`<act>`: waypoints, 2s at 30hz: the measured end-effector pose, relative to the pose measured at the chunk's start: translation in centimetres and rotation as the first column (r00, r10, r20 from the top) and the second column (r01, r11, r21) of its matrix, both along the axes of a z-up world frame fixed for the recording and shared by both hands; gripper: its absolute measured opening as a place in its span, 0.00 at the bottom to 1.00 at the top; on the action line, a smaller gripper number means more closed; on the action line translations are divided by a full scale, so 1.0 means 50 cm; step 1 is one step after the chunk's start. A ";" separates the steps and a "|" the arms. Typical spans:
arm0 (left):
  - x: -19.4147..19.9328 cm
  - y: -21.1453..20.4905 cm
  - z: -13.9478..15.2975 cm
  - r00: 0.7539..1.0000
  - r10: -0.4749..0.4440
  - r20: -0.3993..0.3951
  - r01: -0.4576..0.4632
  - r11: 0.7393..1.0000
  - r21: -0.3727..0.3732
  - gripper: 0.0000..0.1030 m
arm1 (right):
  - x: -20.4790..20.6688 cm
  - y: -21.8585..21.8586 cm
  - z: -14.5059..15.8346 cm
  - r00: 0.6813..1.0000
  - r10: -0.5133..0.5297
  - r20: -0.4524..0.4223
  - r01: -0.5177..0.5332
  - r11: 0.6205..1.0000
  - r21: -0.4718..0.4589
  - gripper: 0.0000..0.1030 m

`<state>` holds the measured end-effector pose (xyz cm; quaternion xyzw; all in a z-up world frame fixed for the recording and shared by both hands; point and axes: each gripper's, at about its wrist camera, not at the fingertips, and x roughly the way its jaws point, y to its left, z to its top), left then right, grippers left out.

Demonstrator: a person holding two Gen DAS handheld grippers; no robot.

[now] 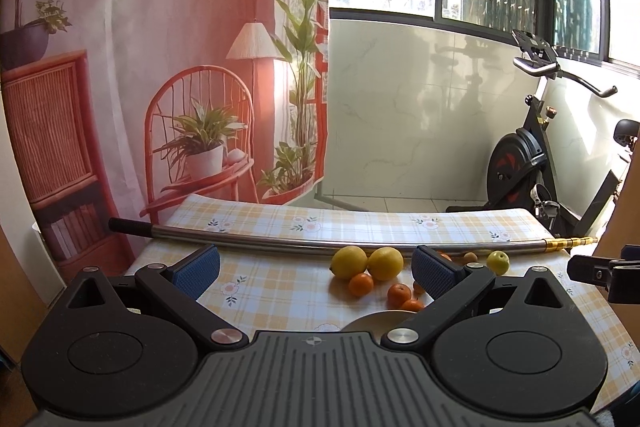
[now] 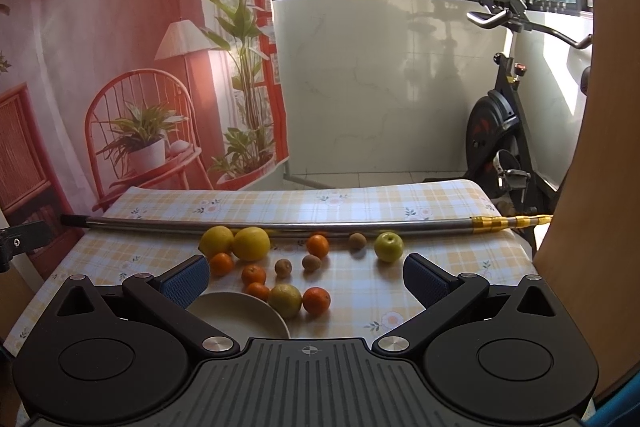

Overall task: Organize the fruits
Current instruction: 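Move both tools forward toward the fruit cluster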

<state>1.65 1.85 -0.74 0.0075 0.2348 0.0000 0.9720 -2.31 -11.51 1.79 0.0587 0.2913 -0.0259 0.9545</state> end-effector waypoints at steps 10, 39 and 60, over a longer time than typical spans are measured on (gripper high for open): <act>0.077 0.048 -0.058 0.989 0.050 -0.136 -0.050 0.999 0.003 0.99 | 0.093 -0.027 -0.110 0.986 0.017 -0.164 -0.019 1.000 -0.009 1.00; 0.228 0.037 -0.170 0.932 -0.013 -0.361 0.031 0.998 0.045 0.99 | 0.251 -0.027 -0.274 0.910 0.127 -0.394 -0.108 0.992 0.069 1.00; 0.306 0.016 -0.216 0.911 -0.078 -0.405 0.087 0.996 0.004 0.92 | 0.298 -0.087 -0.301 0.905 0.096 -0.414 -0.077 0.995 0.062 0.99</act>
